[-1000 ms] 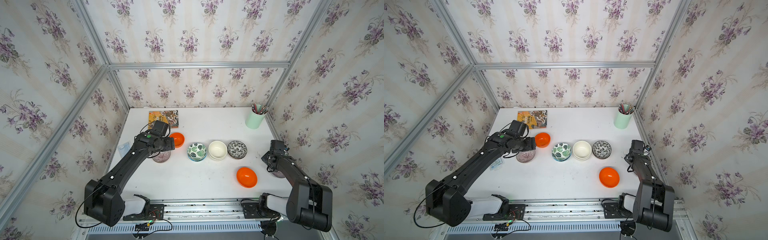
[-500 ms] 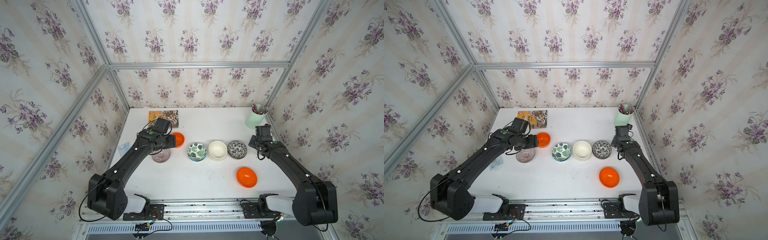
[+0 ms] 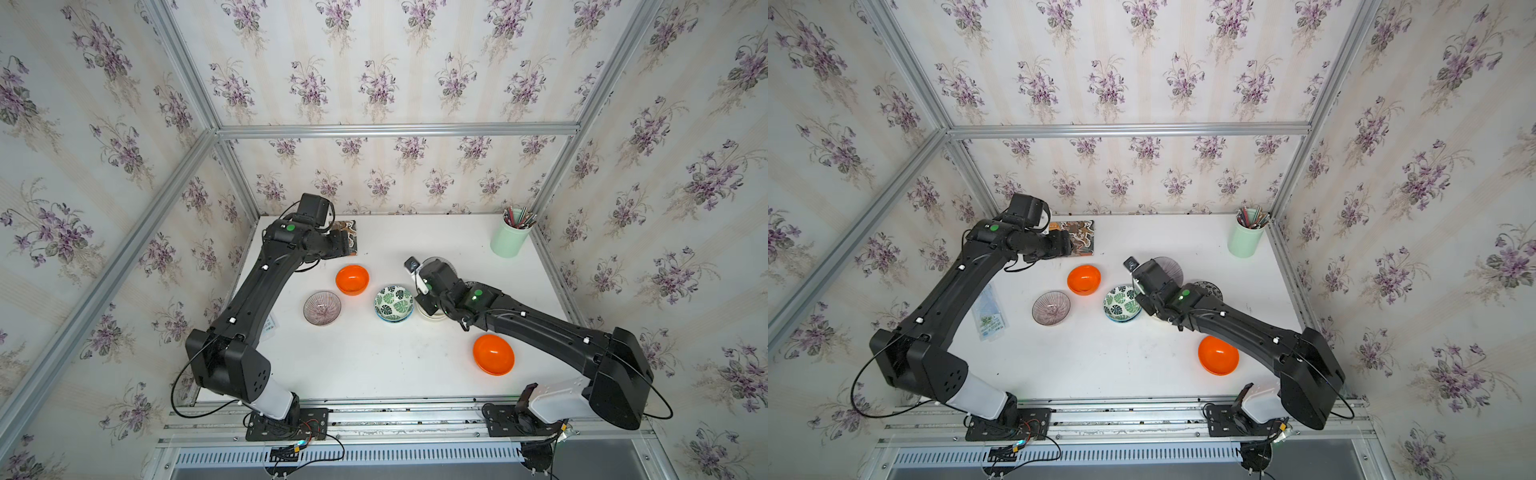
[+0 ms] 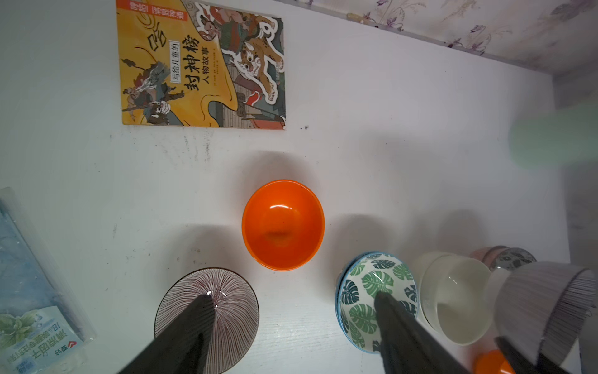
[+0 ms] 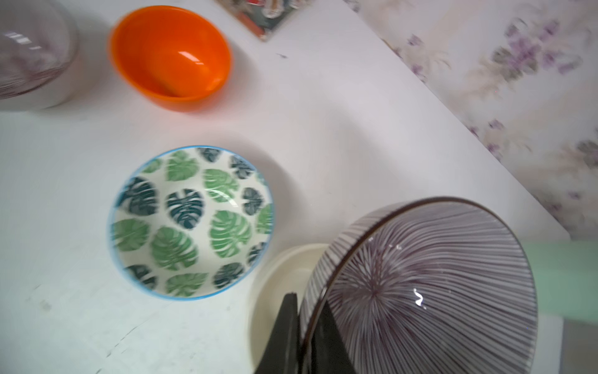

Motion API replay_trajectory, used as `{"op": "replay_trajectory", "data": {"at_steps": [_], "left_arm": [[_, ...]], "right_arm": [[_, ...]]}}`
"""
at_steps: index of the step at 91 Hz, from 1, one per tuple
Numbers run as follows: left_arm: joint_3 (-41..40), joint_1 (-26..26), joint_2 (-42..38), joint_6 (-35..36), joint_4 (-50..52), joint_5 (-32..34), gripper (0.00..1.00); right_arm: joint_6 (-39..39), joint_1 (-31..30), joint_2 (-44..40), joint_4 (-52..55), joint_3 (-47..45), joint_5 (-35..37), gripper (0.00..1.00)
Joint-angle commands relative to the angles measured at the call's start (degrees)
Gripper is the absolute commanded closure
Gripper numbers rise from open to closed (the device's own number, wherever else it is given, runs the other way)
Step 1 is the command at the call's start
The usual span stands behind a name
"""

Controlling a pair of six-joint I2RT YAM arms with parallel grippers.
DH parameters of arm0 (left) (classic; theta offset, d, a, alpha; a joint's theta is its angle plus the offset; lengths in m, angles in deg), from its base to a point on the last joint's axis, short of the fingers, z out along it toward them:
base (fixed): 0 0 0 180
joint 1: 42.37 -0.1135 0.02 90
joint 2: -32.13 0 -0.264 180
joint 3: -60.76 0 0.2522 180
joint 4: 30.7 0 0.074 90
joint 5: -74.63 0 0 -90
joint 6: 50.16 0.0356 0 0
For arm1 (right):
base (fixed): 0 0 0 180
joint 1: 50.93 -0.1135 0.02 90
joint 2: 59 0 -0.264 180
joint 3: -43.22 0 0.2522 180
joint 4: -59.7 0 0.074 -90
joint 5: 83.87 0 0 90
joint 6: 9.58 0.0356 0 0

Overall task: Stack the bowls
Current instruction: Pick up the bowl from the center of the board.

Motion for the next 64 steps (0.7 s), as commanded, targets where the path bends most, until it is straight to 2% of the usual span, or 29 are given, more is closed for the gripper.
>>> {"op": "replay_trajectory", "data": {"at_steps": [1, 29, 46, 64], "left_arm": [[2.52, 0.03, 1.57, 4.08, 5.24, -6.54, 0.19], [-0.08, 2.18, 2.57, 9.83, 7.45, -13.07, 0.23], [1.89, 7.66, 4.16, 13.16, 9.73, -12.78, 0.26], [0.94, 10.71, 5.31, 14.44, 11.27, -10.80, 0.30]], "right_arm": [[-11.12, -1.98, -1.16, -4.05, -0.78, -4.81, 0.99], [-24.27, -7.50, -4.12, -9.27, -6.31, -14.99, 0.99], [-25.67, -8.70, -1.64, -7.85, -3.18, -17.37, 1.00], [-26.11, -9.04, 1.27, -6.00, -0.34, -18.07, 1.00]]}}
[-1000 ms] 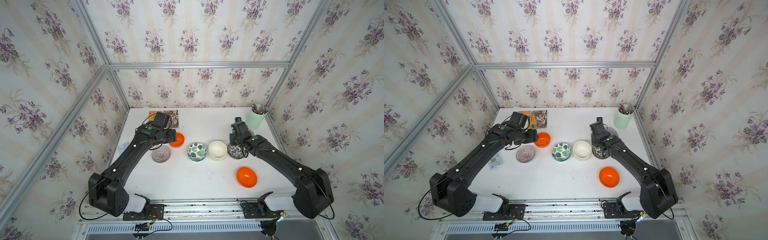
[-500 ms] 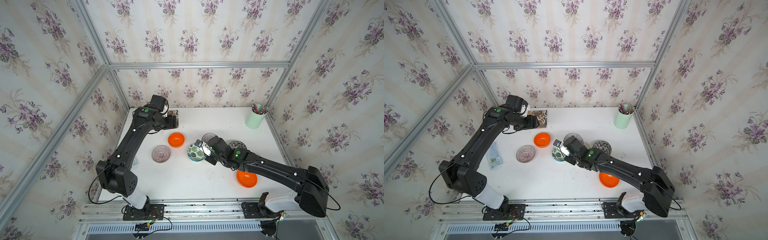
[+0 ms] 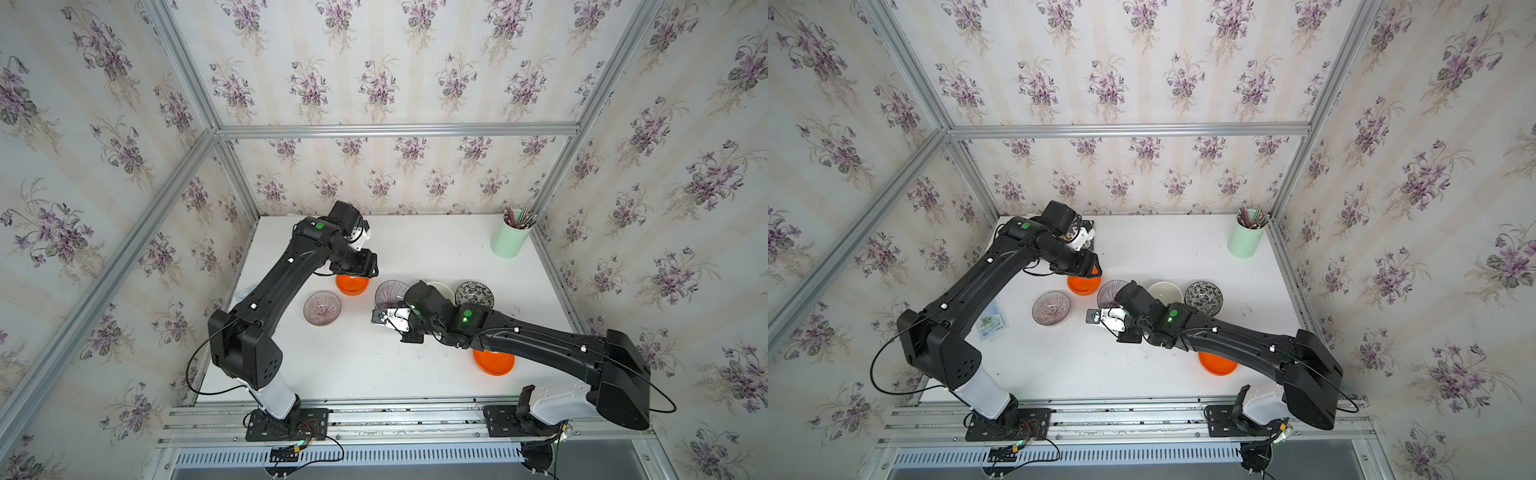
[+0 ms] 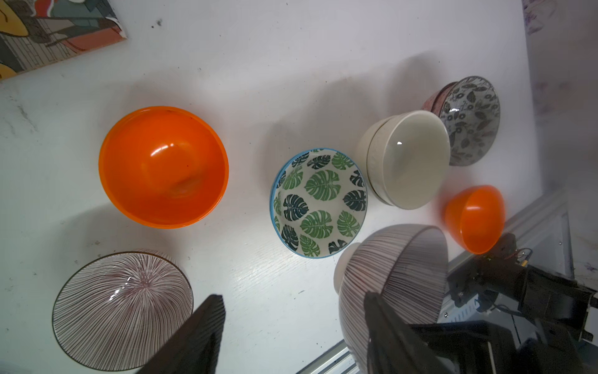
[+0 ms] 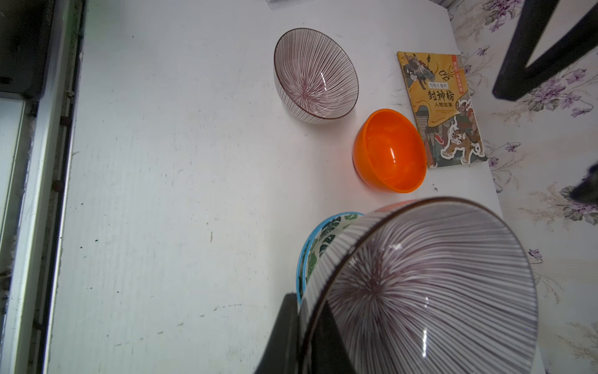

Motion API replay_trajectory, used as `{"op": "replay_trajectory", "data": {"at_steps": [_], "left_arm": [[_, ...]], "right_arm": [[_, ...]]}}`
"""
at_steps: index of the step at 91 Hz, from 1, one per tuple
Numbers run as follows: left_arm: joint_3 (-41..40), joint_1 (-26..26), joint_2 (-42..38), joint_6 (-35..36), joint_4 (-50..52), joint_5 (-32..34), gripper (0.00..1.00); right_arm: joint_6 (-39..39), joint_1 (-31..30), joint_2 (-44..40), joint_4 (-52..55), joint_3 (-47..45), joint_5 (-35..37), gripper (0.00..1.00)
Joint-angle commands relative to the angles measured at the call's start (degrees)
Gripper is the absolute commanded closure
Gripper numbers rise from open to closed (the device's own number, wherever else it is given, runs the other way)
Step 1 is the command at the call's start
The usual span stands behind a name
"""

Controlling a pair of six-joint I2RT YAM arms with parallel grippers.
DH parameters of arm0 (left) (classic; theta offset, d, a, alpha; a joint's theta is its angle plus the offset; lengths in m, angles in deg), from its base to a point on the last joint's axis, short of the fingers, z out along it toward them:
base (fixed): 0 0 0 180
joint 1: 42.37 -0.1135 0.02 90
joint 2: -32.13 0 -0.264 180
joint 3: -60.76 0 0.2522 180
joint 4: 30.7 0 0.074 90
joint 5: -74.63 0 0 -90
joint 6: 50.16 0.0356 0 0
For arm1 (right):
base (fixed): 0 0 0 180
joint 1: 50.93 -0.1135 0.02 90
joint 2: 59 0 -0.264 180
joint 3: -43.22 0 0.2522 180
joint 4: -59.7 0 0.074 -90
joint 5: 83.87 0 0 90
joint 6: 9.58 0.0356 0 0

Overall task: Stack the bowls
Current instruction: Pick up the bowl from the center of the board.

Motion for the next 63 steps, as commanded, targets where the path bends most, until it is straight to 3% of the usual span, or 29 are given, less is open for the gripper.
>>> {"op": "replay_trajectory", "data": {"at_steps": [1, 32, 63], "left_arm": [[-0.65, 1.35, 0.13, 2.09, 1.81, 1.39, 0.30], [-1.38, 3.63, 3.15, 3.18, 3.85, 5.52, 0.44], [-2.94, 4.25, 3.49, 4.30, 3.24, 2.41, 0.85]], "right_arm": [[-1.42, -0.28, 1.01, -0.50, 1.50, -1.22, 1.00], [-1.24, -0.81, 4.42, 0.08, 4.30, -0.62, 1.00], [-1.37, -1.13, 7.37, 0.82, 7.20, 0.81, 1.00]]}}
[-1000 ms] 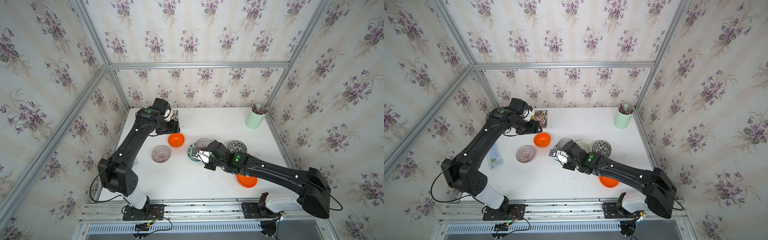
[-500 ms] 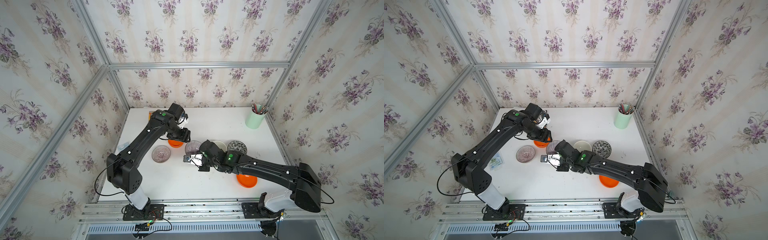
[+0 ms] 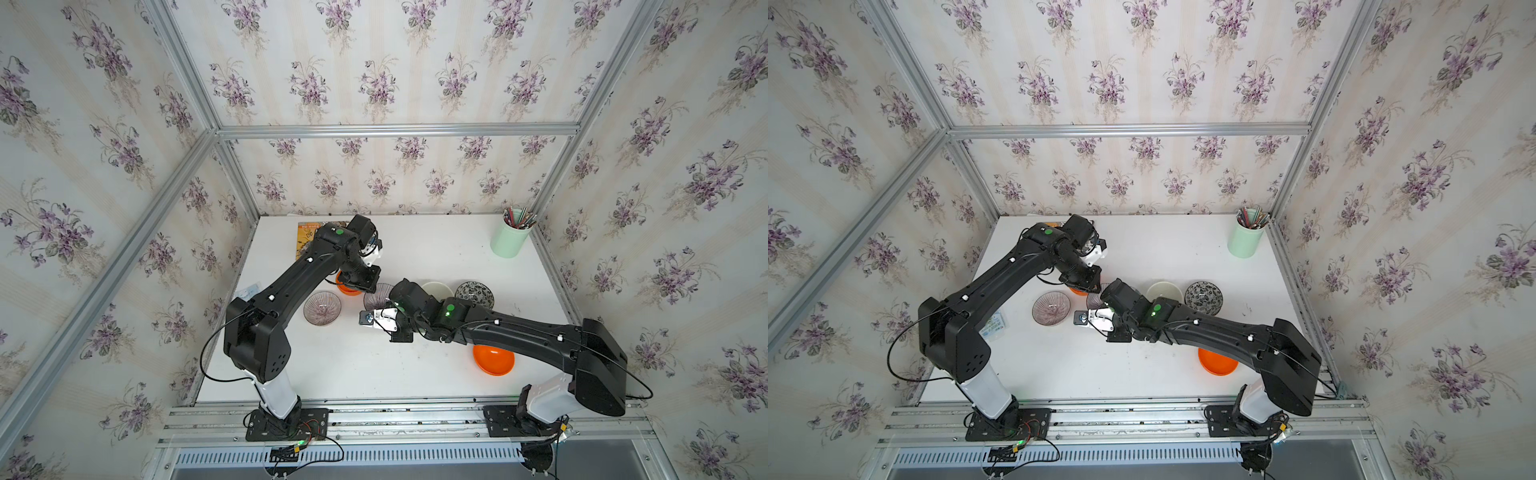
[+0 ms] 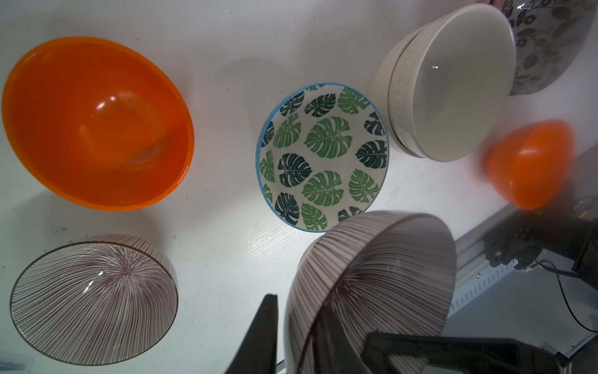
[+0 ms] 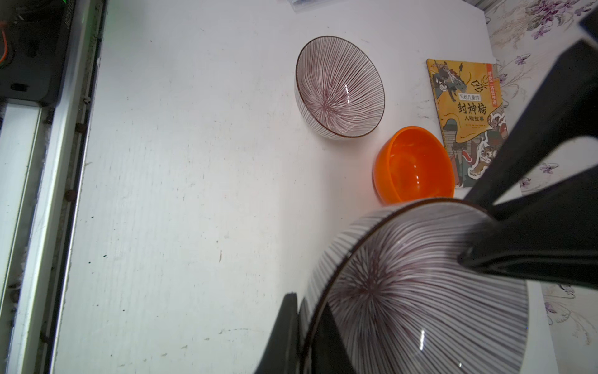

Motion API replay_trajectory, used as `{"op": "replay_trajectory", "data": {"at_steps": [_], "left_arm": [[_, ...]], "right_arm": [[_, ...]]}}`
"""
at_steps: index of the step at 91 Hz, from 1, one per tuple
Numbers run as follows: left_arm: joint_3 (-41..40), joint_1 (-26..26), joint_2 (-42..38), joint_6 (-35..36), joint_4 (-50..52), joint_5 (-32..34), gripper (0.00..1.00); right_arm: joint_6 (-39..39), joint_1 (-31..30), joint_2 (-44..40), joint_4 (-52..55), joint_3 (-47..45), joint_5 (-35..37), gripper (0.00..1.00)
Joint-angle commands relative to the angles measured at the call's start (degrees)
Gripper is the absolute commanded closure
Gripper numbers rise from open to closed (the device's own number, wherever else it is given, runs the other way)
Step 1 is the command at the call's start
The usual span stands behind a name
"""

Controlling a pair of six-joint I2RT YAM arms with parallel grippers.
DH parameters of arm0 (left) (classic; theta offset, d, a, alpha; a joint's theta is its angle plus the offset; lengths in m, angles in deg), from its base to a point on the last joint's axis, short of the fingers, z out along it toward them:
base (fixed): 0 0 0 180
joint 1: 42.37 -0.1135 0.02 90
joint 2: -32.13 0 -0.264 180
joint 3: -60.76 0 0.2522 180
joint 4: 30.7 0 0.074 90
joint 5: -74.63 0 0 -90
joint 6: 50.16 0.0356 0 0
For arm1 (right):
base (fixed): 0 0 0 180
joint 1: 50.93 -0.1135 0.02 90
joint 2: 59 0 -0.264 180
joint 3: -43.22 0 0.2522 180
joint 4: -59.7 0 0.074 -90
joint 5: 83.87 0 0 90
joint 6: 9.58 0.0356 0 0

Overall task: Stack the bowls
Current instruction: Pick up the bowl from the center of the board, then place the bowl on the bowl.

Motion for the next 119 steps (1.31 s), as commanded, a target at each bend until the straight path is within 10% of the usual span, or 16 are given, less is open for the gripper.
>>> {"op": "replay_trajectory", "data": {"at_steps": [1, 30, 48, 77, 85, 91, 119], "left_arm": [[-0.28, 0.33, 0.10, 0.76, 0.65, 0.14, 0.86], [-1.45, 0.96, 0.16, 1.11, 0.60, 1.30, 1.00], [-2.20, 0.72, -1.93, -1.78, -2.20, 2.28, 1.00], [-1.32, -1.44, -3.52, -7.17, -2.69, 11.80, 1.00], [-2.60, -3.23, -4.17, -8.59, -3.78, 12.92, 1.00], [-3.61, -3.99, -4.79, -9.43, -4.70, 13.19, 1.00], [-13.14, -12.78, -12.50, -18.06, -10.02, 15.68, 1.00]], "right_arm": [[-0.78, -0.10, 0.59, -1.73, 1.10, 1.94, 1.00], [-1.03, -0.15, 2.43, -3.62, 2.06, 3.88, 0.98], [1.15, -0.12, 4.25, -4.31, 3.40, 7.86, 0.66], [1.83, 0.26, 0.34, -11.03, -0.63, 12.73, 0.47], [1.98, 0.59, -2.02, -13.39, -1.96, 13.65, 0.33], [2.40, 0.97, -3.50, -15.38, -2.96, 14.46, 0.01], [8.64, 3.21, -12.98, -26.74, -10.57, 18.23, 0.00]]}}
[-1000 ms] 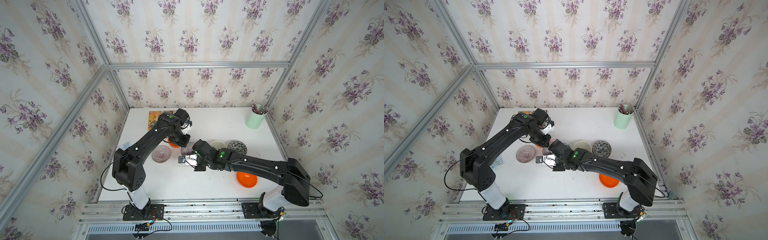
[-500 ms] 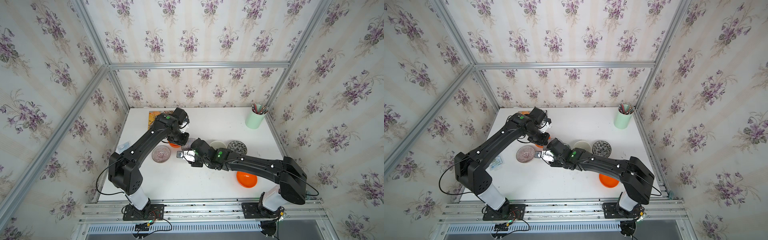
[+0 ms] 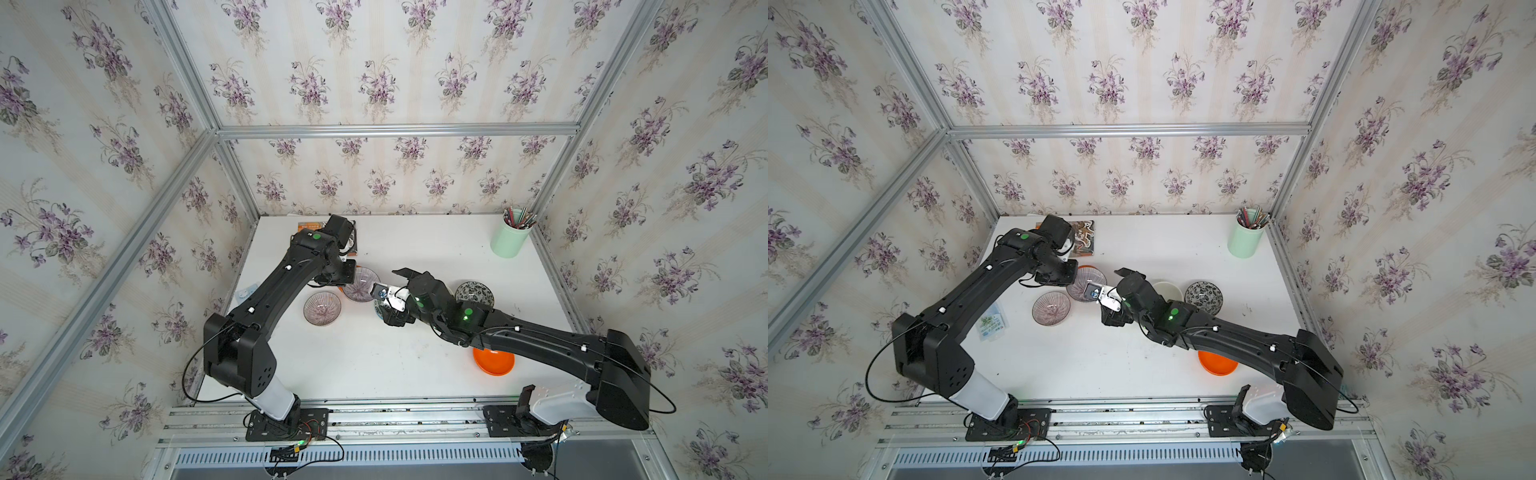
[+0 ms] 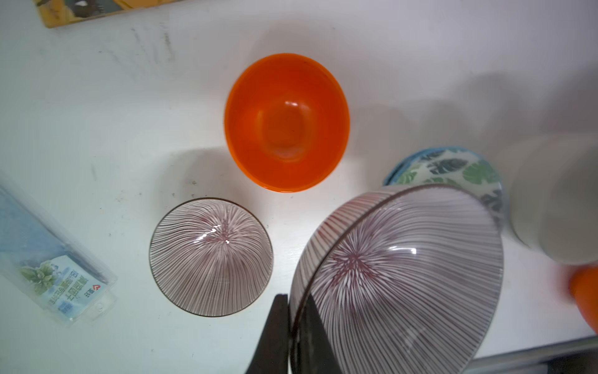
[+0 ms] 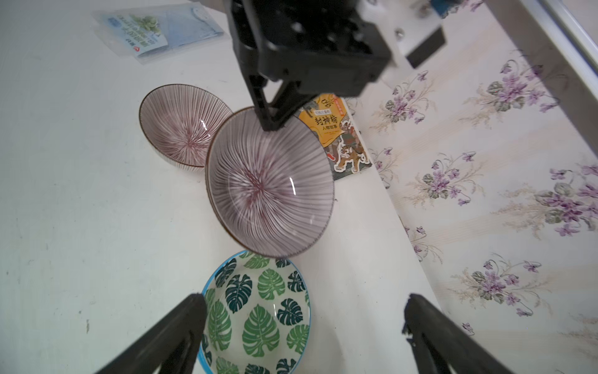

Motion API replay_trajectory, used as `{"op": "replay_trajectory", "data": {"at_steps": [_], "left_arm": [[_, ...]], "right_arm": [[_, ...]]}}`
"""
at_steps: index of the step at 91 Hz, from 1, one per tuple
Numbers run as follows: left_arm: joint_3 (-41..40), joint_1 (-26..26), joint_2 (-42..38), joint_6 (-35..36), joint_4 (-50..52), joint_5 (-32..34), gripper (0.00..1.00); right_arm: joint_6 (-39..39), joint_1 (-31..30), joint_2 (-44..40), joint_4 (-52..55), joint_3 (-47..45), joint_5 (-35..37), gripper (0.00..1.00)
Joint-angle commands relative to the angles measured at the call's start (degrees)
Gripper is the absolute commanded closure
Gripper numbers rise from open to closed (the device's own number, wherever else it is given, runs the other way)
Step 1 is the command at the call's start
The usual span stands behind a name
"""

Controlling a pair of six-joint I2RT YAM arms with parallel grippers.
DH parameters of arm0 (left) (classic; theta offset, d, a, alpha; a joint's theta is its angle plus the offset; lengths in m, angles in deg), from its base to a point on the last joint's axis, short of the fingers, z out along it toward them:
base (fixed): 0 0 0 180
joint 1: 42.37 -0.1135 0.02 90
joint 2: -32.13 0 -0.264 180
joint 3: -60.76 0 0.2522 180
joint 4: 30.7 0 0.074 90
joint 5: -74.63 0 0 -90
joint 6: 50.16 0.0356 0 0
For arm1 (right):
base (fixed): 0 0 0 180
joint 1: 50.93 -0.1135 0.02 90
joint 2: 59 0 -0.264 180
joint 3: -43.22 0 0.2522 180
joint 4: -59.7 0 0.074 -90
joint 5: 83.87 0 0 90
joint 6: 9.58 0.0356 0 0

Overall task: Stack the bowls
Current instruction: Place the bowl on the bowl.

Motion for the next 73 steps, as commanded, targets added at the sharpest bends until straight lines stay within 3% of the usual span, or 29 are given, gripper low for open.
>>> {"op": "replay_trajectory", "data": {"at_steps": [1, 20, 39, 73], "left_arm": [[-3.69, -4.17, -3.96, -5.74, -3.91, 0.60, 1.00], [-14.95, -13.21, -13.36, -9.55, -7.21, -4.13, 1.00], [-22.06, -14.66, -15.19, -11.72, -10.50, -4.65, 1.00], [-23.41, -15.55, -10.98, -12.05, -13.00, -3.20, 1.00]], "right_arm": [[4.32, 0.75, -3.69, -7.88, -2.50, 2.69, 0.00], [7.59, 2.49, -8.39, -10.57, -5.62, 4.47, 0.00], [8.38, 2.89, -7.65, -11.74, -5.88, 6.40, 0.00], [10.66, 3.08, -8.45, -10.42, -6.23, 5.43, 0.00]]}}
